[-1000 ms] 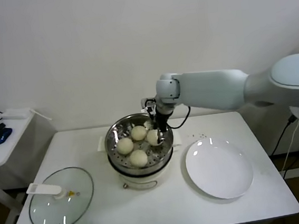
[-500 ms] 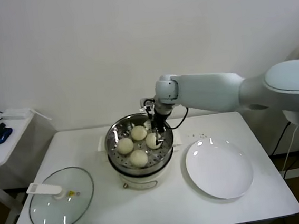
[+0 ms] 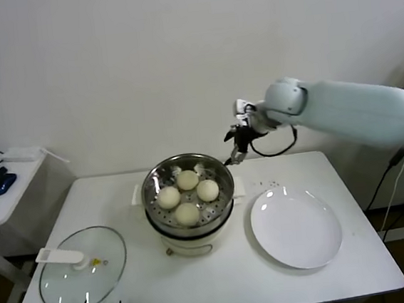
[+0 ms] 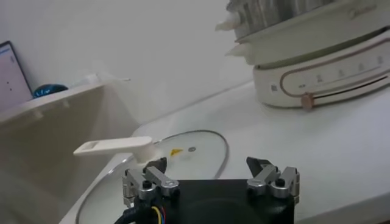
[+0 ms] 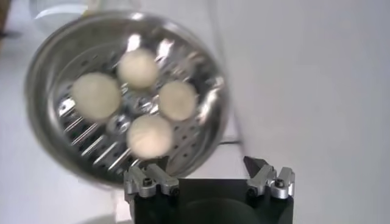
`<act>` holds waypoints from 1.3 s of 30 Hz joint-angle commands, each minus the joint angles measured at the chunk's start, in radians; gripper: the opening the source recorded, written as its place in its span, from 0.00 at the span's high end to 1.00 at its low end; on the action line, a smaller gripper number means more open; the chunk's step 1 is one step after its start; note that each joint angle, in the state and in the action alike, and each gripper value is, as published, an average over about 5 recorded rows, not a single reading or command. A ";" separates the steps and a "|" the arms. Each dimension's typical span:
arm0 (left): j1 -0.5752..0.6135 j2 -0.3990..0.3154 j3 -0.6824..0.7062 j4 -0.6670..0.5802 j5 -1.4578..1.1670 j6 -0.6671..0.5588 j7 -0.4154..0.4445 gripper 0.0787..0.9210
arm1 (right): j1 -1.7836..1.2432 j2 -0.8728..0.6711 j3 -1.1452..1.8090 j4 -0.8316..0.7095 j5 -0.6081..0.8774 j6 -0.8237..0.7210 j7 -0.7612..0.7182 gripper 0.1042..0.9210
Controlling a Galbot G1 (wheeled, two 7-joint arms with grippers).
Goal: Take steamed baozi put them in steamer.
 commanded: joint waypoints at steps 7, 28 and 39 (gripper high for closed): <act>0.004 -0.015 0.043 -0.037 0.010 -0.022 -0.010 0.12 | -1.901 -0.265 1.827 0.587 -0.238 0.378 0.625 0.12; 0.025 -0.006 0.049 -0.072 -0.021 -0.050 -0.020 0.12 | -2.455 0.447 1.924 0.527 -0.580 0.971 0.616 0.12; 0.023 -0.005 0.050 -0.086 -0.041 -0.053 -0.028 0.12 | -2.533 0.468 1.847 0.501 -0.603 1.040 0.623 0.12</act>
